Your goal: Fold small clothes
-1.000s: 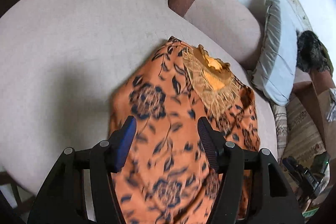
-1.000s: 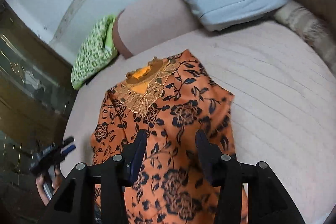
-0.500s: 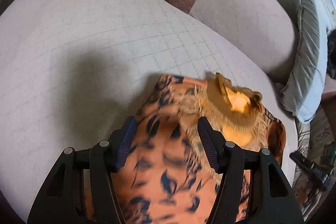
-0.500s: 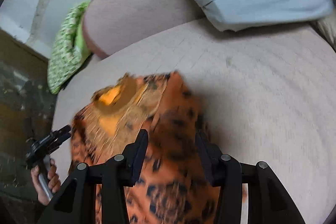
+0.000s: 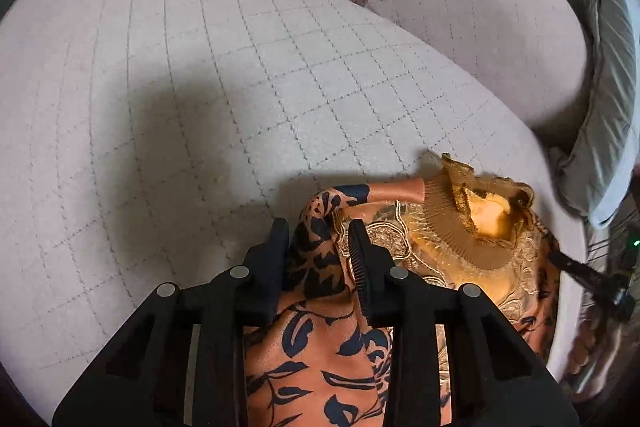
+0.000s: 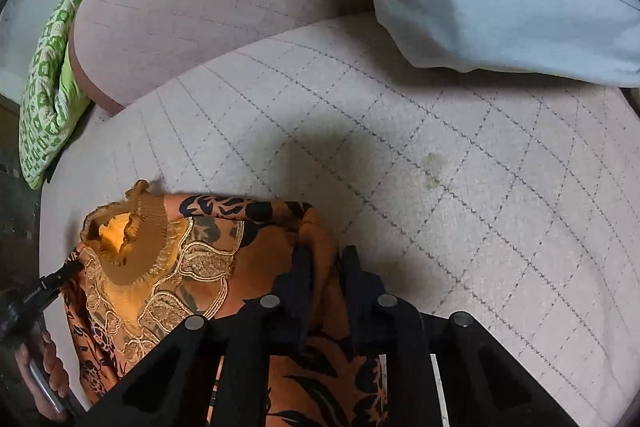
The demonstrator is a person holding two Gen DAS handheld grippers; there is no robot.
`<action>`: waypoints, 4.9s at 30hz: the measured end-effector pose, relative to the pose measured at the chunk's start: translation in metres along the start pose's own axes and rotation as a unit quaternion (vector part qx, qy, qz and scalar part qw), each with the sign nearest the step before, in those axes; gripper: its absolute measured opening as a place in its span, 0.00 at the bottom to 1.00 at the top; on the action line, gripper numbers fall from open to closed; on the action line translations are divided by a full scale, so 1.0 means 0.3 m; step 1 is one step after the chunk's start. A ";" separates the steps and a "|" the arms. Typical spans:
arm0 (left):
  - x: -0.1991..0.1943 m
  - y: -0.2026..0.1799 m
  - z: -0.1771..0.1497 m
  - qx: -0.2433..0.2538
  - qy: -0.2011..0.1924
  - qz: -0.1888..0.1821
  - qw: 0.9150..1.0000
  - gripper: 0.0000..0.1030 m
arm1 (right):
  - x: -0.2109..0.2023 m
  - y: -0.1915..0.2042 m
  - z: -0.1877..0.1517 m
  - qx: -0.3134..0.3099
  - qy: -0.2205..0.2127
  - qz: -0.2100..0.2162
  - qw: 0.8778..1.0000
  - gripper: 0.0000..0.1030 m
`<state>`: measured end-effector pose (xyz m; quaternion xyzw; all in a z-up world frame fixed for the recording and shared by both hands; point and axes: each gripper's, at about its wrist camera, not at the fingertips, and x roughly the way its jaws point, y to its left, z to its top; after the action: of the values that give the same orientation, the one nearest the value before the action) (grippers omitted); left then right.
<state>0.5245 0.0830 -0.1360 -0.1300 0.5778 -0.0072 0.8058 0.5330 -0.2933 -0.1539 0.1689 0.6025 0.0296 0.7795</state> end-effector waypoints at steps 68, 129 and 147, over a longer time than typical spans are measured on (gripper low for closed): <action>-0.587 0.266 -1.368 -0.083 -0.072 -0.156 0.982 0.55 | -0.579 -0.144 -1.448 0.091 -0.089 0.213 0.969 0.49; -0.579 0.457 -1.193 -0.169 -0.050 -0.109 0.978 0.61 | -0.735 0.120 -1.369 0.004 -0.156 0.171 0.973 0.44; -0.382 0.478 -1.184 -0.176 0.032 -0.172 0.969 0.61 | -0.386 0.832 -1.166 -0.163 0.033 0.182 0.969 0.43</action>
<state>0.1351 0.1688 -0.1667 -0.3667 0.5646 -0.0478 0.7379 0.2087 -0.0076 -0.0476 0.1453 0.5742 0.2740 0.7577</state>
